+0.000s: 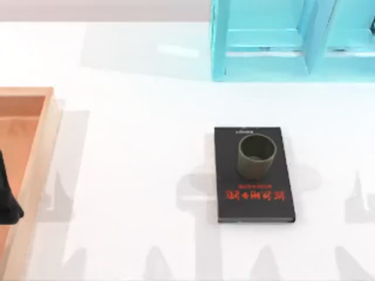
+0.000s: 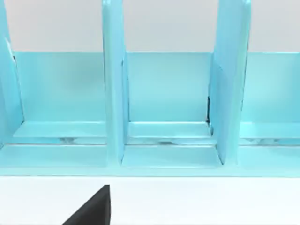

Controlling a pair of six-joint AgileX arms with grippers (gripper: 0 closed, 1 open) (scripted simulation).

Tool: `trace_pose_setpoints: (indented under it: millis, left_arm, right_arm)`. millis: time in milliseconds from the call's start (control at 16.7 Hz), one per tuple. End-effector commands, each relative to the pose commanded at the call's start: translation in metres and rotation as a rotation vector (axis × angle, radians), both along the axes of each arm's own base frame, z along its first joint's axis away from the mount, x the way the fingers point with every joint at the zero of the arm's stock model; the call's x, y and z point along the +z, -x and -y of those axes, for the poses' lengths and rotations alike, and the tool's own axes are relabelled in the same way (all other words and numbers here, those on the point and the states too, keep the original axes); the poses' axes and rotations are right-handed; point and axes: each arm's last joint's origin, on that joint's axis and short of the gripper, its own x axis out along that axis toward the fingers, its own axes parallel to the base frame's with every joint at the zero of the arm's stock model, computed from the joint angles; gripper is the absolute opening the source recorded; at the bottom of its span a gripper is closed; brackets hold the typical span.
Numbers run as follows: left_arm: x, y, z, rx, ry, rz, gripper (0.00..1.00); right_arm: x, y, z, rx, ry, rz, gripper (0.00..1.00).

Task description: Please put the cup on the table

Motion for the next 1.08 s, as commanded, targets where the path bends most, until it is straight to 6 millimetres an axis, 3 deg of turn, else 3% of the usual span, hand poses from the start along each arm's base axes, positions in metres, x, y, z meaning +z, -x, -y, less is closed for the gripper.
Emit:
trace_pose_setpoints:
  millis: [300,540,840,1080]
  left_arm:
    - [0.006,-0.001,0.002,-0.019,0.009,-0.055,1.0]
    - [0.036,-0.009,0.01,-0.069,0.045,-0.23,1.0]
    - [0.118,-0.046,0.033,-0.135,0.131,-0.448,1.0]
    - [0.194,-0.096,0.075,-0.181,0.222,-0.571,1.0]
  right_arm:
    - [0.0,0.0,0.0,0.0,0.0,0.0,1.0]
    - [0.0,0.0,0.0,0.0,0.0,0.0,1.0]
    - [0.0,0.0,0.0,0.0,0.0,0.0,1.0]
    - [0.0,0.0,0.0,0.0,0.0,0.0,1.0]
